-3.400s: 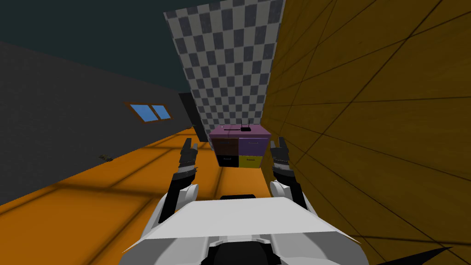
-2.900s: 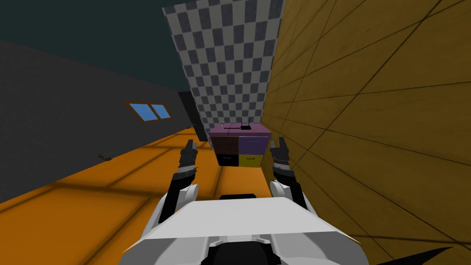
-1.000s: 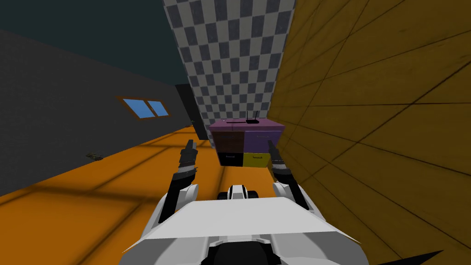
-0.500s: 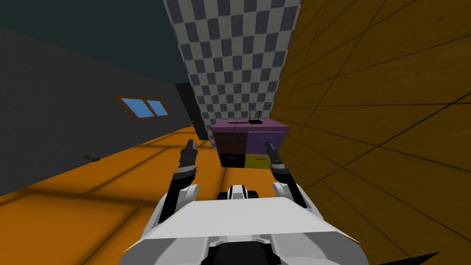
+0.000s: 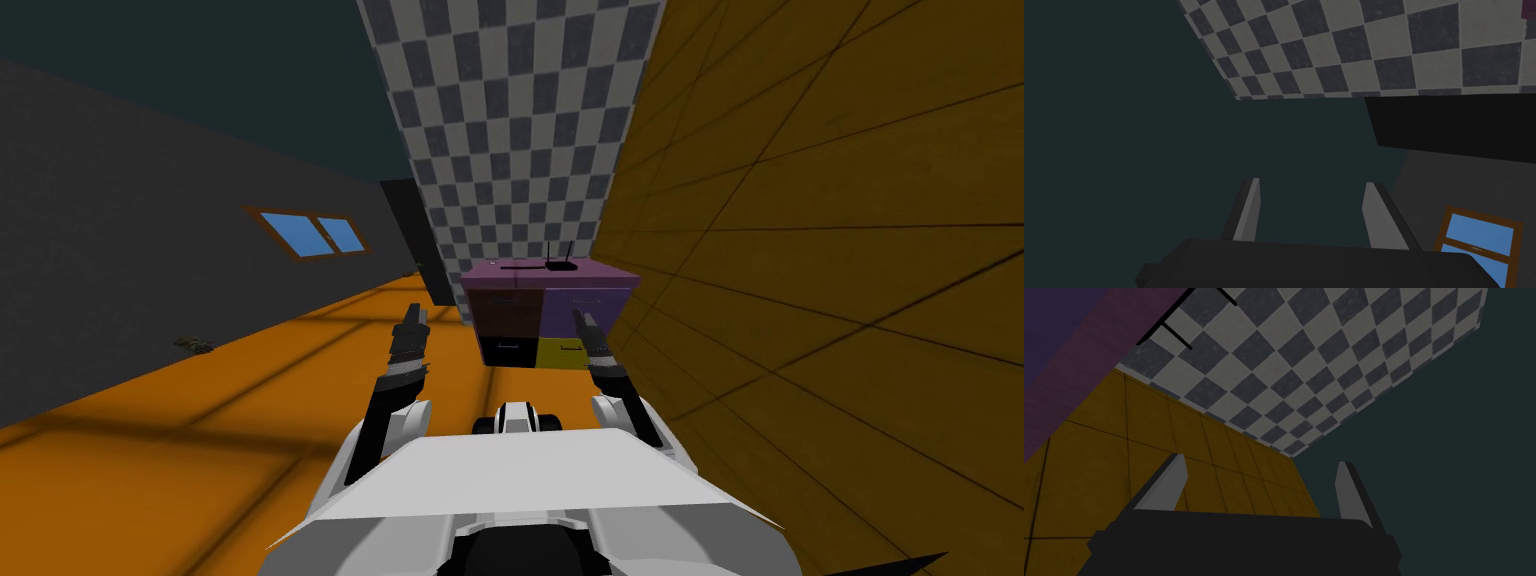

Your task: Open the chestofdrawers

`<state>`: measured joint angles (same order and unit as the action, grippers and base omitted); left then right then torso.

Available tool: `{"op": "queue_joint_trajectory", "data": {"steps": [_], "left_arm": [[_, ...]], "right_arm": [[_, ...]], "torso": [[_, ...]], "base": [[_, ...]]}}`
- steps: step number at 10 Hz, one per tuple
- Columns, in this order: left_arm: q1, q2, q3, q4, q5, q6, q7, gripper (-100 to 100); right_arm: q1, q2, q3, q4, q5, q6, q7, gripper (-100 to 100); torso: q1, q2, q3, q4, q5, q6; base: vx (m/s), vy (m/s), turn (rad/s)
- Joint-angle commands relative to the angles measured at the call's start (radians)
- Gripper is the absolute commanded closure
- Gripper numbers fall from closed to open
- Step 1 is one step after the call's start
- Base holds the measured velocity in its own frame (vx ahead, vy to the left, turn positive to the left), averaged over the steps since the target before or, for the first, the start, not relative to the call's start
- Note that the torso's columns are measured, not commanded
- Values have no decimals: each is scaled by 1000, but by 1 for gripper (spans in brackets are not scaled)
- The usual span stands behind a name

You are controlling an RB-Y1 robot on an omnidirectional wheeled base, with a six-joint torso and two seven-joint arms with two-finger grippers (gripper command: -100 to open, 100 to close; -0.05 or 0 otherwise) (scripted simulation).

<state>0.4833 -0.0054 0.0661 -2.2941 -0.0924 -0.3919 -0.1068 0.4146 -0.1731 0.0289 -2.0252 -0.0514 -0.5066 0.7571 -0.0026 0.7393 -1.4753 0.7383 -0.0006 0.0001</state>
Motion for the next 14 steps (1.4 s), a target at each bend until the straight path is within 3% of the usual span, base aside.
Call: {"op": "queue_joint_trajectory", "data": {"steps": [1, 8, 9, 11, 12, 14], "left_arm": [[0, 0, 0, 0, 0, 0, 0, 0], [0, 0, 0, 0, 0, 0, 0, 0], [0, 0, 0, 0, 0, 0, 0, 0], [0, 0, 0, 0, 0, 0, 0, 0], [0, 0, 0, 0, 0, 0, 0, 0], [0, 0, 0, 0, 0, 0, 0, 0]], "right_arm": [[-9, -2, 0, 22, 4, 5, 77, -100], [-29, -3, -1, 67, 13, 15, 238, -100], [-41, -4, -2, 90, 19, 21, 277, -100], [-41, -4, -2, 90, 19, 21, 314, -100], [-53, -4, -2, 114, 25, 27, 352, -100], [-53, -4, -2, 114, 25, 27, 391, -100]], "torso": [[2, -1, -1, 0, 0, 0], [4, -2, -1, -1, 1, 0], [1, 0, 0, 0, 0, 0], [3, -1, -1, 0, 1, 0], [1, 0, 0, 0, 0, 0], [3, -3, -2, -1, 1, 0]], "base": [[68, 65, -9], [50, 66, -7], [47, 82, -14], [36, 57, -8], [58, 79, -20], [49, 55, -7]]}}
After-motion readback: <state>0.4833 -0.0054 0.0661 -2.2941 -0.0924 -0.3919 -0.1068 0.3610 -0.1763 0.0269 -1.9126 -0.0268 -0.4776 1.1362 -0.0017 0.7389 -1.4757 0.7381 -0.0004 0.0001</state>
